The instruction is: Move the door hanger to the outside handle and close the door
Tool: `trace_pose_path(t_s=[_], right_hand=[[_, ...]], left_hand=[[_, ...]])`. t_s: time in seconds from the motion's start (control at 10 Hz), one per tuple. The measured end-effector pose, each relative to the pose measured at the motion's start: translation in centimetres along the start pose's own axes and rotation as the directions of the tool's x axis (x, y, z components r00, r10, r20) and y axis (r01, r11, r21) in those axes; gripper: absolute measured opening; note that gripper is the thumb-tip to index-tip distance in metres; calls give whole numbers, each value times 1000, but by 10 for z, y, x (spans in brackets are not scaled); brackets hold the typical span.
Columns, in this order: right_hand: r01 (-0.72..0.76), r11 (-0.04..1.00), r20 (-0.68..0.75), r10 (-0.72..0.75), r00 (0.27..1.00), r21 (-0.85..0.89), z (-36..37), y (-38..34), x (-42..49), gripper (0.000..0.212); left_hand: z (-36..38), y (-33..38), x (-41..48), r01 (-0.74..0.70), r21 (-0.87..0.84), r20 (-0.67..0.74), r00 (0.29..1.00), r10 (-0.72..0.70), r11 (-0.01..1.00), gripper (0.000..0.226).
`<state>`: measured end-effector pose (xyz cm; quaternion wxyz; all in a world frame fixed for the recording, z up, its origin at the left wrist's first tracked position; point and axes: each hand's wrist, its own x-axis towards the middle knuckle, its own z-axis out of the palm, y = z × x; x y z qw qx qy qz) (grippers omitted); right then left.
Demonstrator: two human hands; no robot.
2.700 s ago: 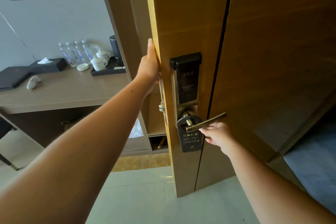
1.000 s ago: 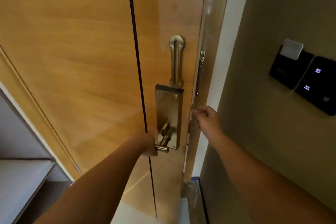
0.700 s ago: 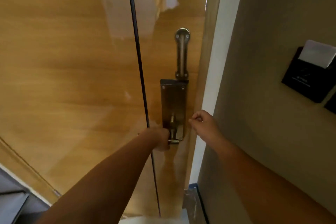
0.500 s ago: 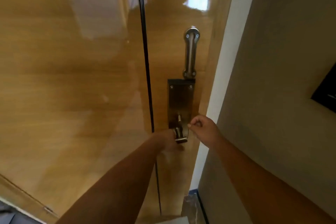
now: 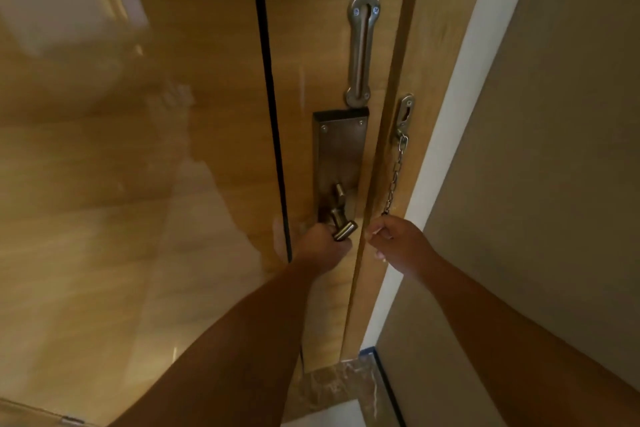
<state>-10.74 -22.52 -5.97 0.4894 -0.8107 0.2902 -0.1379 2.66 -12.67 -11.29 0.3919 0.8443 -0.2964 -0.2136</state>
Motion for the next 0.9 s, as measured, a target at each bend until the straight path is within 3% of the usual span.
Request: trace_pose_path(t_s=[0.3,0.6,0.7,0.8,0.9], right_hand=[[-77,996,44,74,996,47,-9,12,31,14],[-48,996,72,43,996,69,-10,10,19,19],[-34,998,65,30,997,57,-18,11,-8,19],[6,1000,75,-6,997,8,-26,14,-39,19],[56,998,77,-52,996,-42,-36,10,-66,16]], left_hand=[[8,-10,32,19,-28,-86,996,-21,999,20],[7,-15,43,21,139,-65,998,-12,990,11],[-13,1,39,13,374,-12,1000,-9,927,13],[-42,27,20,-87,660,24,995,94,746,15],[-57,54,-16,-177,775,-21,952,305,607,27]])
